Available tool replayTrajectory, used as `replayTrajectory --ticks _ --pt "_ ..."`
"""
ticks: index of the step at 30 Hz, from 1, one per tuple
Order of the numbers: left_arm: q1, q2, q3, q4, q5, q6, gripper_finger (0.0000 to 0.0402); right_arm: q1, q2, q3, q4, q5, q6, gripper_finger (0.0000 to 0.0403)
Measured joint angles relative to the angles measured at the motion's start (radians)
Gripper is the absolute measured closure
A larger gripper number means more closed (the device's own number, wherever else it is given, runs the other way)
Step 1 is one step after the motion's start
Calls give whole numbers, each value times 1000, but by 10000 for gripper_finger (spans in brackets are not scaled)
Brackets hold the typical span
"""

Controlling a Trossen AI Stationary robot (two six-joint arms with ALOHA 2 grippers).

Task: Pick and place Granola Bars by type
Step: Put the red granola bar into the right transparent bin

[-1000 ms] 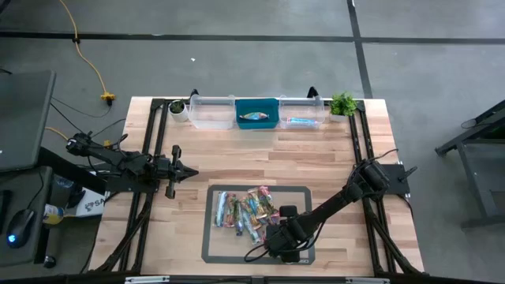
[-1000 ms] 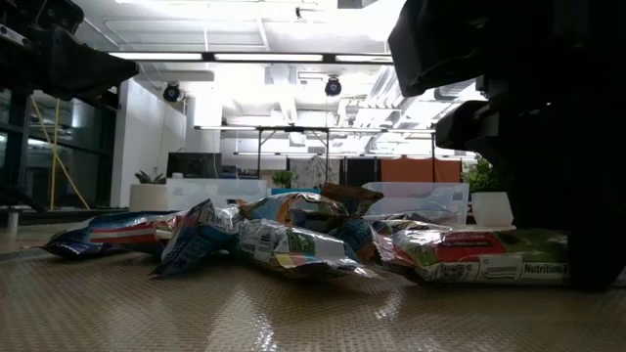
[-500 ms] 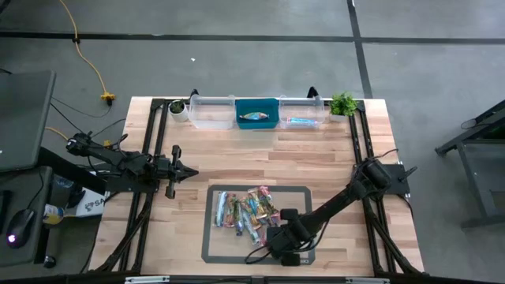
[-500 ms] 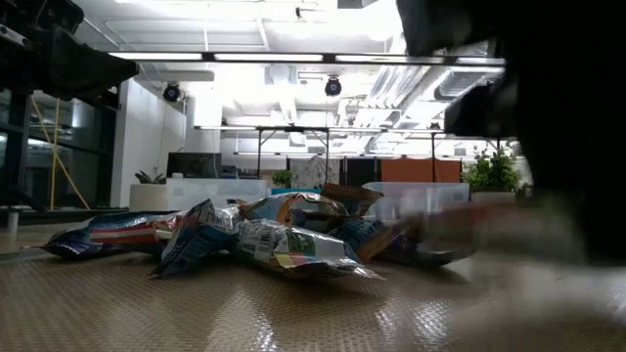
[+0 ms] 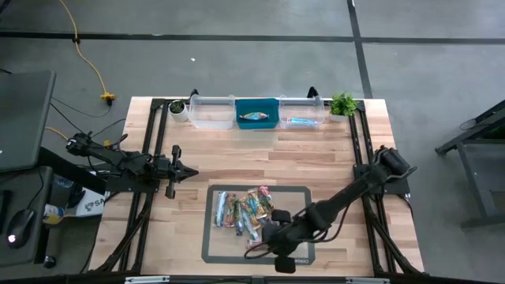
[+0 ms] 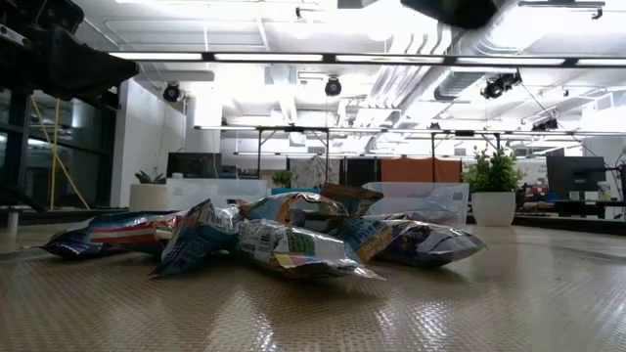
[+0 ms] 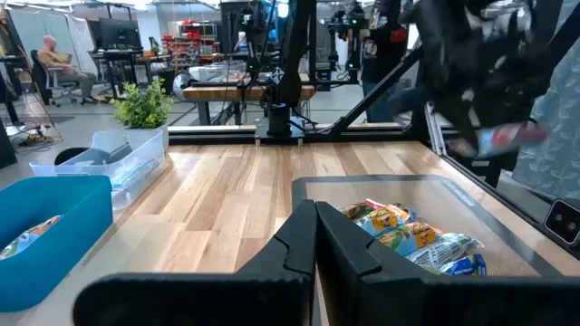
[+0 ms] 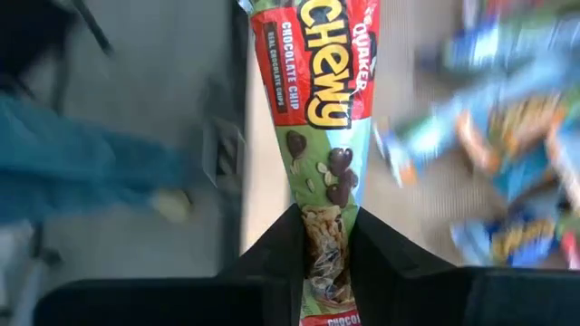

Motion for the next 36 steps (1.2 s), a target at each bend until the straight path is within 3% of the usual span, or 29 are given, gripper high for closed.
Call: replayTrajectory --ticks 12,25,36 --pt "0 0 0 0 0 0 400 -1 -154 1 358 161 -147 346" --pt "0 0 0 0 0 0 400 -2 -259 2 647 362 -416 346" --pt "0 0 0 0 0 0 400 -38 -298 3 874 677 -768 346"
